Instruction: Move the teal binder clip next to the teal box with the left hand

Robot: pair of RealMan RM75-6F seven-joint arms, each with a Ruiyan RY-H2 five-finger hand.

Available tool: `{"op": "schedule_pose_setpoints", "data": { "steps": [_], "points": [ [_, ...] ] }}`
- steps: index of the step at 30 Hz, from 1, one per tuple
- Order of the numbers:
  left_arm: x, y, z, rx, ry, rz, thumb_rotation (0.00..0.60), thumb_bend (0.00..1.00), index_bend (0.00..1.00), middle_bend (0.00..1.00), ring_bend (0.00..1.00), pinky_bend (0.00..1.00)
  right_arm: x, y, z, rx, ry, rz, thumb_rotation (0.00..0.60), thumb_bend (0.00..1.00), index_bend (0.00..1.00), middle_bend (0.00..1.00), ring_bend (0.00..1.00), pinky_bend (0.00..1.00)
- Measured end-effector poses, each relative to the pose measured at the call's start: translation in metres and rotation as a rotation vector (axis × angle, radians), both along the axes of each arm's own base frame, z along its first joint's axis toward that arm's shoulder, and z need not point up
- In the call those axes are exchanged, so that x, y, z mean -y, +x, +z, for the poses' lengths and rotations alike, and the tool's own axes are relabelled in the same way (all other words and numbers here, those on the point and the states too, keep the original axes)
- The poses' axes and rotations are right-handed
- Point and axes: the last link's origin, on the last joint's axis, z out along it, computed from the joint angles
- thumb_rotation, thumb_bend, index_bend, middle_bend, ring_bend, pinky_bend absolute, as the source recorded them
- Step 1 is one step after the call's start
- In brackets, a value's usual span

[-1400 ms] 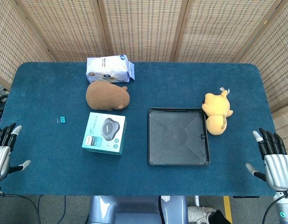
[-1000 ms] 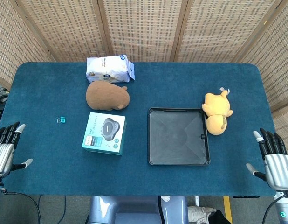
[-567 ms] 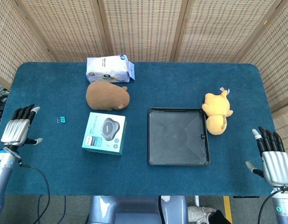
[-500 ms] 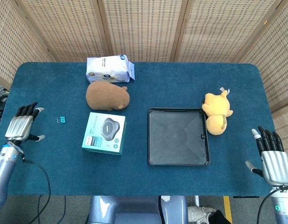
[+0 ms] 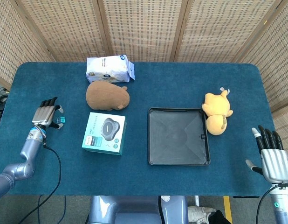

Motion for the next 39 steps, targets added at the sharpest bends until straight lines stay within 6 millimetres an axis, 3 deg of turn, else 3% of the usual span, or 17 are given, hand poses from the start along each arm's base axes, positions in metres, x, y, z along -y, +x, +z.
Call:
{"op": "schedule_pose_setpoints", "data": {
  "steps": [21, 30, 39],
  "points": [
    [-0.013, -0.009, -0.015, -0.014, -0.028, 0.105, 0.6, 0.3, 0.4, 0.0, 0.0, 0.0, 0.001, -0.004, 0.002, 0.006, -0.001, -0.017, 0.6, 0.0, 0.0, 0.0, 0.0, 0.0],
    [-0.016, -0.011, -0.015, -0.022, -0.029, 0.114, 0.6, 0.35, 0.55, 0.0, 0.0, 0.0, 0.001, -0.006, 0.004, 0.012, -0.007, -0.024, 0.6, 0.0, 0.0, 0.0, 0.0, 0.0],
    [-0.017, -0.012, -0.008, -0.018, -0.019, 0.125, 0.6, 0.35, 0.54, 0.0, 0.0, 0.0, 0.001, -0.007, 0.006, 0.023, -0.008, -0.03, 0.6, 0.0, 0.0, 0.0, 0.0, 0.0]
  ]
}}
